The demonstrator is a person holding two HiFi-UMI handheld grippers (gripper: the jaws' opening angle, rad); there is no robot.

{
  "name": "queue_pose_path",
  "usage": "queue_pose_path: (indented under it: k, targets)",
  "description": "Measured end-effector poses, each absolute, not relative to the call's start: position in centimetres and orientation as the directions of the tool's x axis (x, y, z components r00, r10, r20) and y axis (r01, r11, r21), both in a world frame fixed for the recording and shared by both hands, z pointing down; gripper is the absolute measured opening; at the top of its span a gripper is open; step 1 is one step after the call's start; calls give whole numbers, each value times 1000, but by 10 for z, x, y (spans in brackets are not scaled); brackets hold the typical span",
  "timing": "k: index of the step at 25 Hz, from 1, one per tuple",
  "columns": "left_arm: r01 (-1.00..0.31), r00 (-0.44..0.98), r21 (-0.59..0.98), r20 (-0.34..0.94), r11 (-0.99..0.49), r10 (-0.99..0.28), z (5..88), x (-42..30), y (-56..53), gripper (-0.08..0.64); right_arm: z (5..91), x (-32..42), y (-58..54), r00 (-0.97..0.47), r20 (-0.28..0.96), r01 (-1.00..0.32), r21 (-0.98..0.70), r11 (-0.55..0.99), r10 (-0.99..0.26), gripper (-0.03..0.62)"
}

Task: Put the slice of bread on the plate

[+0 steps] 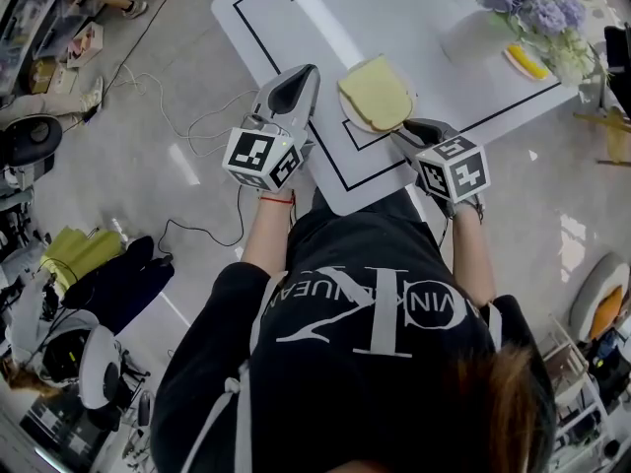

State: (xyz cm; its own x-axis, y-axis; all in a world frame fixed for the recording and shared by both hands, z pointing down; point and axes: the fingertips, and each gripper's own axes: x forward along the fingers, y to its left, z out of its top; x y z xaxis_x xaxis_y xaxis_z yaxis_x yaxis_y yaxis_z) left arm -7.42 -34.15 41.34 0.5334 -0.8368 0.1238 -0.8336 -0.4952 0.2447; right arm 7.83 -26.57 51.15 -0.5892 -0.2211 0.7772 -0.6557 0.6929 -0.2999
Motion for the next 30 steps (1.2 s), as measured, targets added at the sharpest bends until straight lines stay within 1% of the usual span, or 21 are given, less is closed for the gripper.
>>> queue_pose_path:
  k: [8,13,24,30]
  targets:
    - [-835,534,224,108,-503,-839,402,-75,-344,8,489,80,-287,-605,720,-679,-244,692,-339,2]
    - [-841,525,212,97,-498,-845,393,-77,-346,8,471,83,-302,-616,673,-692,-213,689,-411,2]
    - [-864,495,156,79,-480,-865,376,-85,-343,8,429,85,-325,-652,506,-712,-155,685,-564,1]
    - [-879,469,137,66,-457,-881,366,-93,-344,8,410,86,-337,-651,435,-724,-110,681,-622,0]
